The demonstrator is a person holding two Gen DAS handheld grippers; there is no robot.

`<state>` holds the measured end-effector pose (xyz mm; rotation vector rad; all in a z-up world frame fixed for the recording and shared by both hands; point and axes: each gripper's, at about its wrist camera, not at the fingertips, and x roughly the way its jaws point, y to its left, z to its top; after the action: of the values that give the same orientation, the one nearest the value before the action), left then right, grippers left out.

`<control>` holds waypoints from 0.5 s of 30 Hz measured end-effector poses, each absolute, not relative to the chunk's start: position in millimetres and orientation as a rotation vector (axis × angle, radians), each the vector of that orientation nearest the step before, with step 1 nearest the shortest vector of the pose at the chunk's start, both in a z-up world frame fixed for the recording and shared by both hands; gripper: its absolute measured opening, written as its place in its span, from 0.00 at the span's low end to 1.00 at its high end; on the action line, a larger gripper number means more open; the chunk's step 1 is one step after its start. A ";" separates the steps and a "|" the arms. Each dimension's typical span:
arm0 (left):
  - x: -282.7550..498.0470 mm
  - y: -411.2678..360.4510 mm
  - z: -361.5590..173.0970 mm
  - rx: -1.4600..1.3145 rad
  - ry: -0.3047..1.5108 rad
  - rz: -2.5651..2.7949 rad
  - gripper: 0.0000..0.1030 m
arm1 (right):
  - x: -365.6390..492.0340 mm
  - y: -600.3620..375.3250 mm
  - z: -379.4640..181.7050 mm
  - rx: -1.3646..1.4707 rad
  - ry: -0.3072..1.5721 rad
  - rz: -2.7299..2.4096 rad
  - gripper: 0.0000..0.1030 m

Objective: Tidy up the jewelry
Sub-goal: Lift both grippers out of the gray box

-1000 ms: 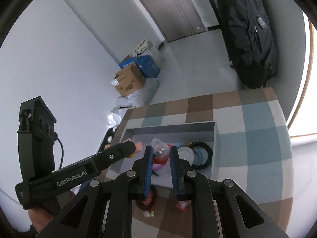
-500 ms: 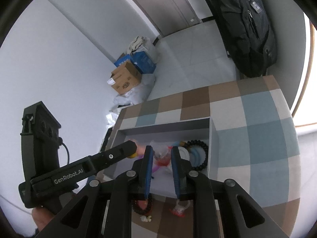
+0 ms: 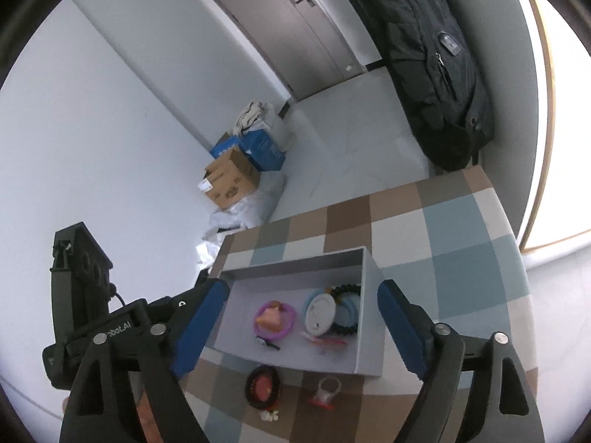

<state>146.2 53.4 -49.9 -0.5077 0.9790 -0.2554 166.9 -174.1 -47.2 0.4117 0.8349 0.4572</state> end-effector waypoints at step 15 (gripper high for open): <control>116.3 47.9 -41.2 -0.328 0.923 -0.159 0.65 | 138.6 -178.2 -44.5 0.303 0.818 0.431 1.00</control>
<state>116.3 47.9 -41.2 -0.3279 0.9234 -0.1590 138.6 -178.2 -44.5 0.3033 0.8178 0.4307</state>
